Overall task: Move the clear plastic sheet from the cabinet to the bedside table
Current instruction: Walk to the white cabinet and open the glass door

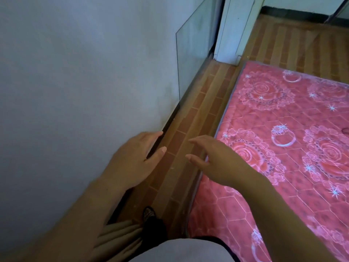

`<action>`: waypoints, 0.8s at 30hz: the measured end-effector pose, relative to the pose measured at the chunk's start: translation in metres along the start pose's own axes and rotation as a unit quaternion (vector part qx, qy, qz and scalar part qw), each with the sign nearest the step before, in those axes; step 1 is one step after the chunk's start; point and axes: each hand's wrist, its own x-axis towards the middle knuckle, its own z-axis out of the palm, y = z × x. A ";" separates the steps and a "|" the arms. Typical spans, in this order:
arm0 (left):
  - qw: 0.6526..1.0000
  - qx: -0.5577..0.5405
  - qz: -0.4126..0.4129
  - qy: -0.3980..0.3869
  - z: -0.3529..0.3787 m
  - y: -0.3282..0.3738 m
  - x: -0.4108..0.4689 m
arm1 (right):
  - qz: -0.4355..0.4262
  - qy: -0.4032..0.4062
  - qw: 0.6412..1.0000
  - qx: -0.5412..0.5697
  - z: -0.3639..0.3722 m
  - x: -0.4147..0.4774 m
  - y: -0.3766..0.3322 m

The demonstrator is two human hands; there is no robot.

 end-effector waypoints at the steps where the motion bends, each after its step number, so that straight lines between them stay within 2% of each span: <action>1: 1.000 0.002 -0.004 -0.001 -0.013 -0.014 0.006 | 0.004 0.004 1.000 0.003 0.005 0.013 -0.011; 7: 1.000 0.016 -0.022 0.003 -0.084 -0.098 0.030 | 0.004 -0.024 0.999 0.021 0.034 0.100 -0.079; 12: 0.998 0.028 -0.049 -0.007 -0.107 -0.138 0.050 | -0.006 -0.061 0.997 0.037 0.047 0.155 -0.105; 18: 0.998 0.001 -0.035 -0.046 -0.103 -0.148 0.088 | 0.024 -0.080 0.997 0.007 0.041 0.179 -0.086; 24: 0.995 -0.003 0.024 -0.094 -0.088 -0.113 0.160 | 0.081 -0.052 0.995 0.011 0.002 0.187 -0.038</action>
